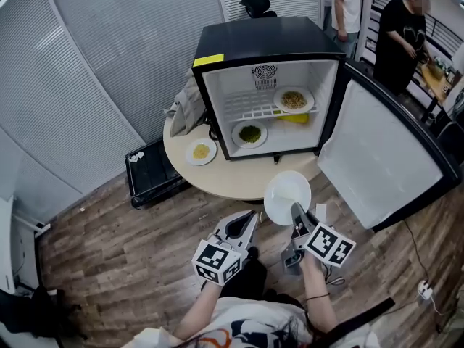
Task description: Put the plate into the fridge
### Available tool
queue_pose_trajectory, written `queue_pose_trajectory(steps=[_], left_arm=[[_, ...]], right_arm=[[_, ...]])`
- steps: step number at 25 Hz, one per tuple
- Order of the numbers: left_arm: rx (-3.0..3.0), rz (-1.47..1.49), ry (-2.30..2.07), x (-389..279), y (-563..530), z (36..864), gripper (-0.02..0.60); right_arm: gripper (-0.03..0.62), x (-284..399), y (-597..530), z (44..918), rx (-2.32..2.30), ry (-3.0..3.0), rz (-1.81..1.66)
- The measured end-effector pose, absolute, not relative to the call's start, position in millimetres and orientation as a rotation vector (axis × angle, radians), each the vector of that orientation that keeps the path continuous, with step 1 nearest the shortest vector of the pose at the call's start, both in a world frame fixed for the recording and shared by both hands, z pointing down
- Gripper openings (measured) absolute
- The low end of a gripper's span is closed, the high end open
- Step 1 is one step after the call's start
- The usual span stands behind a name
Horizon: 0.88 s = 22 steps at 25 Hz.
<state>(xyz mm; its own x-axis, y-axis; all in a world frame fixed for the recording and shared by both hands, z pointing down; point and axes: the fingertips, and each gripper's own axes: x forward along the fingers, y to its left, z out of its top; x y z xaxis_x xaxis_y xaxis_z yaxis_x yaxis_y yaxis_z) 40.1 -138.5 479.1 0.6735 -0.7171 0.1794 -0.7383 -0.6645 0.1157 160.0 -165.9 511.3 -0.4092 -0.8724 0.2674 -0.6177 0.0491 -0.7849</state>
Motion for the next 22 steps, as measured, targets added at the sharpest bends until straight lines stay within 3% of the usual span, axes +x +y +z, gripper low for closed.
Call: queue_pose_trajectory(steps=[22], left_arm=[[2.799,0.209,-1.019,15.7,-260.1,484.3,0.011]], right_arm=[[0.032,132.3,-293.7,497.6,-1.595,1.981,-1.282]])
